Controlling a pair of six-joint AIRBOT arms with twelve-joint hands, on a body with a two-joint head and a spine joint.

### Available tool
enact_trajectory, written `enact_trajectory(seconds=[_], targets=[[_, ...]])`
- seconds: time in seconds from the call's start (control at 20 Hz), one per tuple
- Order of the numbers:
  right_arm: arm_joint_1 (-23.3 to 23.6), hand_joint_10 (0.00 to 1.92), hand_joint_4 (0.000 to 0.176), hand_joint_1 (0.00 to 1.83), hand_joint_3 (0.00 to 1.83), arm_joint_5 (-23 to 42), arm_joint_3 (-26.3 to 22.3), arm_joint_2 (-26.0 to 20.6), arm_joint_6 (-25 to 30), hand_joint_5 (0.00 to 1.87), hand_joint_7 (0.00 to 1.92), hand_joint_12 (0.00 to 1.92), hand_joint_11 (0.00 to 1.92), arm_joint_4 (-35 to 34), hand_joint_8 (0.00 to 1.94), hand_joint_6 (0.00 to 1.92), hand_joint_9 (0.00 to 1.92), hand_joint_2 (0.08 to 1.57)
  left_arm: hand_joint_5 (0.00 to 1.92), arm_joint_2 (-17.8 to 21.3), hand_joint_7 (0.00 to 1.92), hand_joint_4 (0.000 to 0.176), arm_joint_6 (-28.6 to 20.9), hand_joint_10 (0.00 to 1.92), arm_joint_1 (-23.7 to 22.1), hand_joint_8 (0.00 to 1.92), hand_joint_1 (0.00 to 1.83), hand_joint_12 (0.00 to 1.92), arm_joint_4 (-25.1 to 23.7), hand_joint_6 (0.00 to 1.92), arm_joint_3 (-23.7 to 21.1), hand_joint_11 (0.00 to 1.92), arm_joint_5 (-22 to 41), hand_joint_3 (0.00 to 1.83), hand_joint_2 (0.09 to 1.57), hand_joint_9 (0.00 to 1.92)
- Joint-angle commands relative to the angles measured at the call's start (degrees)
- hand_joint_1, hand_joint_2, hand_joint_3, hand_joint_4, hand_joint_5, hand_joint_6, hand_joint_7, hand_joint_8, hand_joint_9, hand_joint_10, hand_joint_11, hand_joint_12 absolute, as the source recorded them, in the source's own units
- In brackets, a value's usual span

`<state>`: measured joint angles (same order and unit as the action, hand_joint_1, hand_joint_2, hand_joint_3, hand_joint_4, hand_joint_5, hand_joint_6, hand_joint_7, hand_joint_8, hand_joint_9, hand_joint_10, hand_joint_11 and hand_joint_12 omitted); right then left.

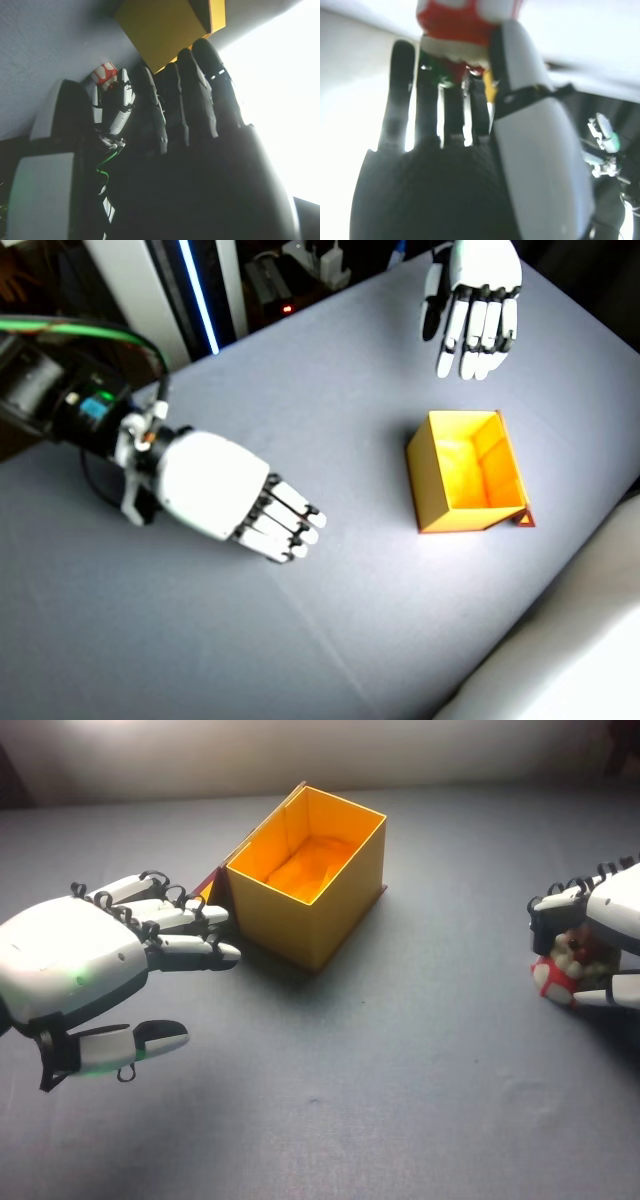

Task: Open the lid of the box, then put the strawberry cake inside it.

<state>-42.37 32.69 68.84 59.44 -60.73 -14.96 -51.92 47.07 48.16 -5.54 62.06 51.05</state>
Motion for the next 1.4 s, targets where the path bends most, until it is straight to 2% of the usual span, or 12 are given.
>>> enact_trajectory(seconds=[0.0,0.2,0.4,0.45,0.55,0.65,0.7,0.75,0.9,1.05,1.25,1.35], targets=[[0.63,1.66,0.0,1.33,0.0,3.92,-0.08,-0.11,-0.25,0.55,0.65,1.68,0.73,0.57,1.51,1.34,0.72,1.29,0.53,0.65,0.31,0.007,0.02,0.08,-0.15,0.01,0.8,1.29,0.8,0.01,-0.09,0.0,7.11,0.0,1.27,0.31],[3.36,1.69,0.0,1.33,0.0,5.63,-1.93,-0.37,-0.31,0.56,0.64,1.75,0.79,4.54,1.55,1.27,0.73,1.29,0.49,0.9,0.27,0.03,-0.2,0.08,0.63,0.0,0.72,1.29,0.72,0.0,-0.43,0.0,7.77,0.01,1.31,0.28],[7.61,1.89,0.0,1.17,0.0,6.5,-2.92,-0.51,-0.3,0.62,0.67,1.92,1.14,8.95,1.59,1.5,1.06,1.31,0.49,0.89,0.29,0.0,-0.99,0.1,1.56,0.0,0.75,1.34,0.73,0.01,-0.46,0.0,7.68,0.0,1.31,0.3],[9.11,1.78,0.0,1.29,0.01,6.51,-2.78,-0.51,-0.3,0.54,0.64,1.85,0.84,9.97,1.6,1.35,0.75,1.3,0.51,0.87,0.3,0.0,-1.2,0.1,2.04,0.01,0.79,1.35,0.73,0.02,-0.54,0.0,7.7,0.0,1.3,0.32],[11.36,1.53,0.0,1.16,0.0,6.42,-2.07,-0.21,-0.3,0.45,0.7,1.89,0.77,11.17,1.56,1.6,0.71,1.34,0.52,0.7,0.3,0.011,-1.63,0.1,2.65,0.0,0.76,1.33,0.76,0.02,-0.54,0.0,7.46,0.0,1.31,0.32],[13.19,1.79,0.0,1.12,0.0,6.13,-1.32,0.77,-0.29,0.38,0.67,1.92,1.08,11.73,1.78,1.6,0.92,1.4,0.52,0.18,0.31,0.01,-1.79,0.1,2.92,0.0,0.71,1.33,0.74,0.01,-0.46,0.0,6.8,0.0,1.32,0.33],[14.04,1.83,0.0,1.17,0.0,5.86,-0.67,1.43,-0.29,0.57,0.71,1.92,1.24,11.79,1.74,1.31,1.08,1.32,0.52,-0.01,0.31,0.0,-1.97,0.11,3.14,0.0,0.7,1.34,0.73,0.01,-0.39,0.0,6.72,0.0,1.32,0.33],[14.72,1.72,0.0,1.32,0.0,5.6,-0.18,2.0,-0.29,0.69,0.72,1.92,1.14,11.81,1.52,1.06,0.88,1.26,0.51,-0.14,0.3,0.0,-2.11,0.1,3.32,0.0,0.67,1.33,0.73,0.01,-0.34,0.0,6.71,0.01,1.34,0.32],[18.2,1.37,0.0,1.16,0.0,4.09,2.19,4.57,-0.29,0.53,0.76,1.73,0.86,12.57,1.55,1.48,0.83,1.31,0.48,-0.87,0.29,0.0,-2.78,0.1,3.6,0.0,0.53,1.26,0.34,0.0,0.07,0.0,6.04,0.01,1.38,0.28],[21.3,1.67,0.0,1.29,0.0,2.85,3.81,5.73,-0.29,0.58,0.65,1.85,0.65,14.02,1.55,1.38,0.7,1.29,0.53,-1.48,0.32,0.0,-3.4,0.13,3.58,0.01,0.65,1.32,-0.14,0.02,0.58,0.0,5.69,0.0,1.35,0.32],[24.63,1.67,0.0,1.31,0.0,1.08,7.03,9.91,-0.29,0.64,0.59,1.77,0.47,15.24,1.47,1.48,0.63,1.29,0.54,-2.25,0.33,0.0,-3.92,0.13,3.55,0.01,0.75,1.25,-0.21,0.02,1.29,0.0,5.42,0.0,1.33,0.33],[25.78,1.69,0.0,1.32,0.0,0.28,8.51,11.7,-0.3,0.62,0.58,1.82,0.59,15.69,1.54,1.39,0.67,1.29,0.55,-2.65,0.34,0.0,-4.22,0.12,3.44,0.01,0.8,1.23,-0.41,0.01,1.7,0.0,5.4,0.0,1.31,0.34]])
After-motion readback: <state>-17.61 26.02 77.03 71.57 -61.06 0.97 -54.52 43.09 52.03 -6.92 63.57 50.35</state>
